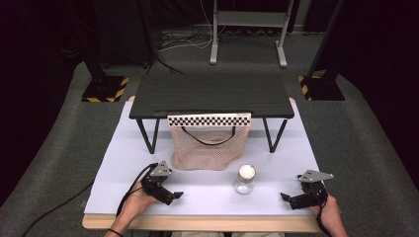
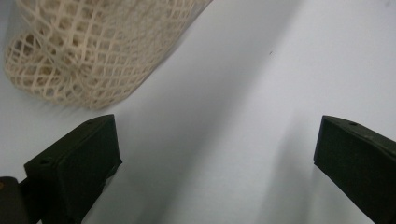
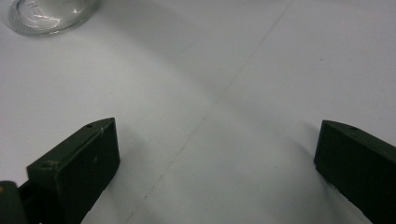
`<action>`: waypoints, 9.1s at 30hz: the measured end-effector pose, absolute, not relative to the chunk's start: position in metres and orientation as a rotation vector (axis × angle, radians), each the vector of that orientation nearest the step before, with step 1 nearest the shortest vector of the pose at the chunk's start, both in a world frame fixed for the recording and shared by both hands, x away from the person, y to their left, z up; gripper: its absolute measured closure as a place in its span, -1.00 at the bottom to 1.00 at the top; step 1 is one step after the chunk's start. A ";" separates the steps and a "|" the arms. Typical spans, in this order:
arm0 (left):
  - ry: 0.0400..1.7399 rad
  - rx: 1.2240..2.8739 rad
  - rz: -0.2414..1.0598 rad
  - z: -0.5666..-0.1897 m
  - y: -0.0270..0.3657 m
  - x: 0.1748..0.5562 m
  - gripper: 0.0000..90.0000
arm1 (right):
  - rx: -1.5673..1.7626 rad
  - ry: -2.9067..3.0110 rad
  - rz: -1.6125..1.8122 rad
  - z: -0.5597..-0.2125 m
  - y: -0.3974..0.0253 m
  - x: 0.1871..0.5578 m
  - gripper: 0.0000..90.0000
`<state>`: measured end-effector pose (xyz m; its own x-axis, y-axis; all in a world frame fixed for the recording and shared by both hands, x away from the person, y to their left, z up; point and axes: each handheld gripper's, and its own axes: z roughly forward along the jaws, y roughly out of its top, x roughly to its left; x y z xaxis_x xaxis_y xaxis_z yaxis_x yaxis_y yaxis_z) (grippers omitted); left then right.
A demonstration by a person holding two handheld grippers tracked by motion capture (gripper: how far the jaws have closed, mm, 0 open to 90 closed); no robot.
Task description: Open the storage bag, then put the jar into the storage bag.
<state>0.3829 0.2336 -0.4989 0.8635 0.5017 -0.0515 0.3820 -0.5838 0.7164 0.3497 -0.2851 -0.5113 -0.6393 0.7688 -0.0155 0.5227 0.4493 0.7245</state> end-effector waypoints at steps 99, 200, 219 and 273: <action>0.328 2.308 0.319 -0.406 0.157 0.391 -0.97 | 1.006 2.477 1.000 -0.508 -0.286 0.366 -1.00; 0.302 2.405 0.070 -0.393 0.125 0.426 -1.00 | 1.003 2.476 0.996 -0.508 -0.286 0.366 -1.00; 0.283 2.390 0.081 -0.393 0.125 0.424 -1.00 | 1.048 2.433 0.960 -0.507 -0.283 0.360 -1.00; 0.275 2.382 0.057 -0.392 0.126 0.420 -1.00 | 0.994 2.292 1.196 -0.460 -0.165 0.329 -0.99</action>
